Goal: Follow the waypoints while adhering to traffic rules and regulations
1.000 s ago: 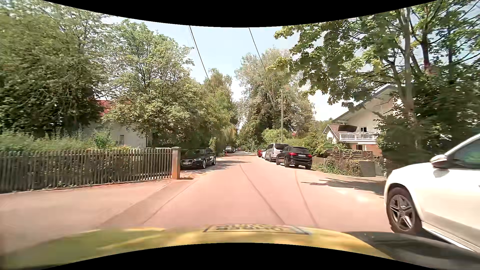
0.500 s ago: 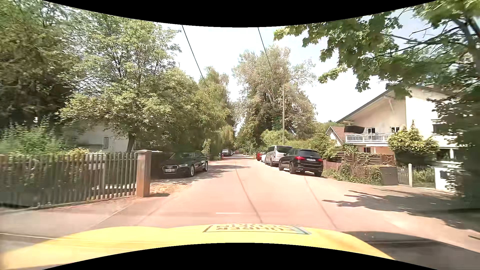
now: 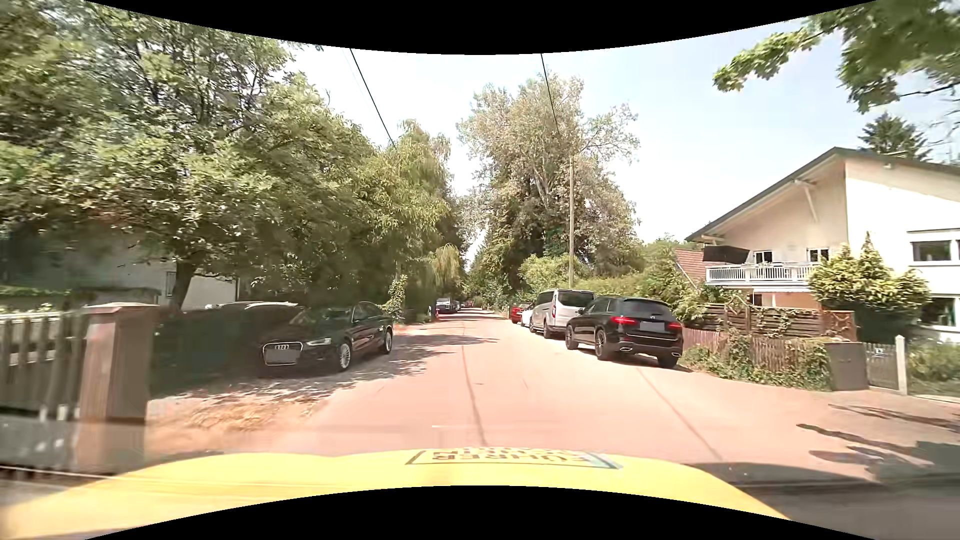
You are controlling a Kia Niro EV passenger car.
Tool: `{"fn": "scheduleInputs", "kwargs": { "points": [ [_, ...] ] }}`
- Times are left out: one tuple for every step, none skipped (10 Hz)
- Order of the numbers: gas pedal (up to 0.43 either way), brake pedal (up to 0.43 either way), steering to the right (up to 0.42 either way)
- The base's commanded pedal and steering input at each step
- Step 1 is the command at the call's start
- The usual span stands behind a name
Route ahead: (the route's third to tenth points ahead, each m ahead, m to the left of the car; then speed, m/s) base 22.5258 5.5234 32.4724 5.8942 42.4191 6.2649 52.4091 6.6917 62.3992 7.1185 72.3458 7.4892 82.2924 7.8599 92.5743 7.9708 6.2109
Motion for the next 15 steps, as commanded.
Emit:
{"fn": "scheduleInputs", "kwargs": {
  "points": [
    [0.11,0.0,0.012],
    [0.11,0.0,0.011],
    [0.11,0.0,0.011],
    [0.11,0.0,0.01],
    [0.11,0.0,0.008],
    [0.118,0.0,0.004],
    [0.118,0.0,0.0],
    [0.118,0.0,-0.006],
    [0.118,0.0,-0.012],
    [0.118,0.0,-0.019],
    [0.118,0.0,-0.028],
    [0.118,0.0,-0.028],
    [0.11,0.0,-0.028],
    [0.11,0.0,-0.028],
    [0.11,0.0,-0.028]
  ]
}}
